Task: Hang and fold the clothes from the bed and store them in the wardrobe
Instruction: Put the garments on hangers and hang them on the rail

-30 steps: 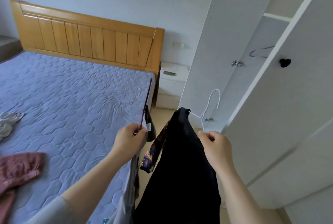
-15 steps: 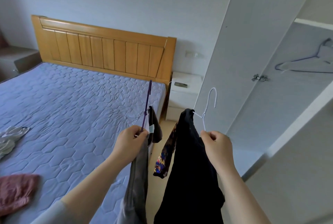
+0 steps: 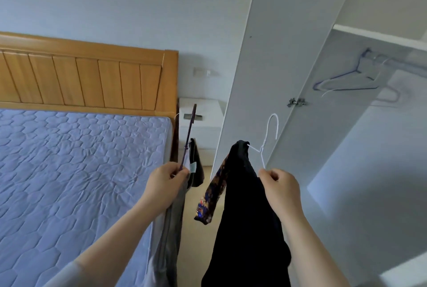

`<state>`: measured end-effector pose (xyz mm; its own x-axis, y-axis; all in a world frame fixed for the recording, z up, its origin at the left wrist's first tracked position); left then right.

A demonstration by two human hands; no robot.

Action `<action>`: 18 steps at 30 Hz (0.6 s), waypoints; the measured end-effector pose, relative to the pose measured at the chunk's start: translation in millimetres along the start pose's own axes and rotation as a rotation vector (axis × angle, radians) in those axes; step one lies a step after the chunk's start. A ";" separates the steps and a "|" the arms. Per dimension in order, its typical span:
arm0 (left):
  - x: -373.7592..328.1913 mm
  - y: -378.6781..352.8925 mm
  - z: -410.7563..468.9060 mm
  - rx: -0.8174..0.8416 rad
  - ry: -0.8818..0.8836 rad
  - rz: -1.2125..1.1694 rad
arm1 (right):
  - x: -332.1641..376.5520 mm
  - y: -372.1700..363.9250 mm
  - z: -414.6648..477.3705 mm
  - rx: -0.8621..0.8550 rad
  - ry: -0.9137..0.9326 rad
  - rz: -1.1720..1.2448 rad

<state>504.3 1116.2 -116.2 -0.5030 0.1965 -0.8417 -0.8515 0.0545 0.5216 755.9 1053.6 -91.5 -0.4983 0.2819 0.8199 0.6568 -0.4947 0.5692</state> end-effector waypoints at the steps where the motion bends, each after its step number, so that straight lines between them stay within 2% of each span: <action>1: 0.6 -4.6 13.9 0.022 -0.017 0.004 | 0.7 -0.8 8.7 -0.021 -0.009 0.000; 18: -42.1 -108.1 200.9 0.298 -0.198 -0.006 | -37.7 -0.2 151.5 -0.234 -0.241 0.016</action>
<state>647.3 1298.7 -109.1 -0.4347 0.3795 -0.8167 -0.7592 0.3333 0.5590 860.3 1167.7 -113.2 -0.3224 0.4456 0.8352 0.5015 -0.6679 0.5499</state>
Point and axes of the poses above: each hand's wrist, its own z-axis towards the middle knuckle, its own y-axis out of the back of the hand, x = y × z, the point moved 1 cm from there along z, towards the middle knuckle, and after that the axes turned 7 degrees about -y, right-handed, at the moved point
